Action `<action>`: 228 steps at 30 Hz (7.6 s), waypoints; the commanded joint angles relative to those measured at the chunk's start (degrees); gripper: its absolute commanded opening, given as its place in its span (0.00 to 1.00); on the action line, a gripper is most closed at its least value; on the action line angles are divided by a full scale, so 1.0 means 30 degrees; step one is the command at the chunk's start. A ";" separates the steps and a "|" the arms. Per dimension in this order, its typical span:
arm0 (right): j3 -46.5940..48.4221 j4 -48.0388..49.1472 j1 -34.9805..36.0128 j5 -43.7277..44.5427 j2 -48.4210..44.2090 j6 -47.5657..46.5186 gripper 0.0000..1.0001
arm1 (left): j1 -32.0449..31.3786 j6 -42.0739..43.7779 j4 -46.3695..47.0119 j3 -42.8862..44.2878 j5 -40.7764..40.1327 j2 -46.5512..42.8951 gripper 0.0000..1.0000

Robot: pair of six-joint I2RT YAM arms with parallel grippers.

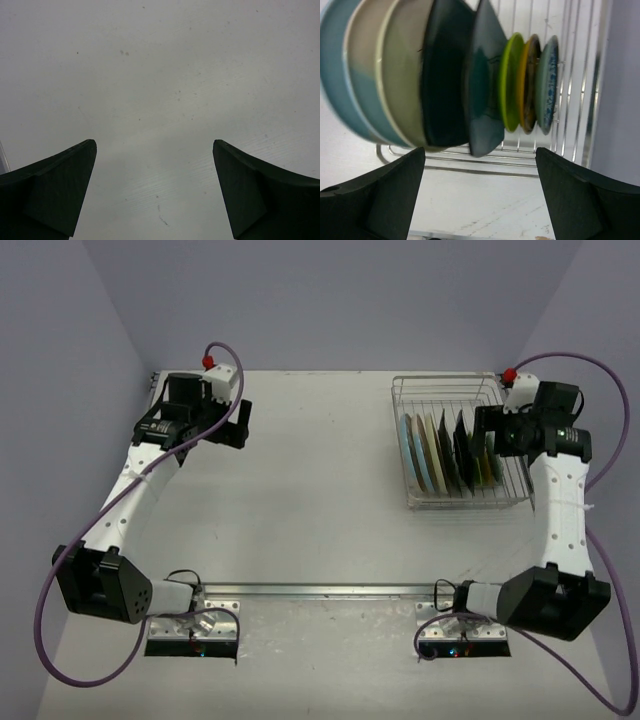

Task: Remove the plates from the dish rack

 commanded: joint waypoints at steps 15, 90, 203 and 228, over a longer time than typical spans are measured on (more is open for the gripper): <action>0.6151 -0.2901 -0.2675 -0.0272 0.6843 -0.3676 0.60 | -0.0472 0.0208 0.1081 0.1374 0.0250 0.0789 1.00; 0.8720 -0.4715 -0.1629 -0.1049 1.0904 -0.4393 0.00 | -0.0474 0.0010 0.0251 0.1169 -0.1017 0.1990 1.00; 0.2014 0.2332 0.9585 0.3997 0.1505 -0.1080 0.99 | 1.1810 -0.7209 0.1574 1.1190 1.1667 1.9889 0.00; 0.5636 -0.0299 0.5249 0.3824 0.3626 0.0407 0.92 | 1.1421 -0.4511 0.1500 0.9953 0.7881 1.5359 0.40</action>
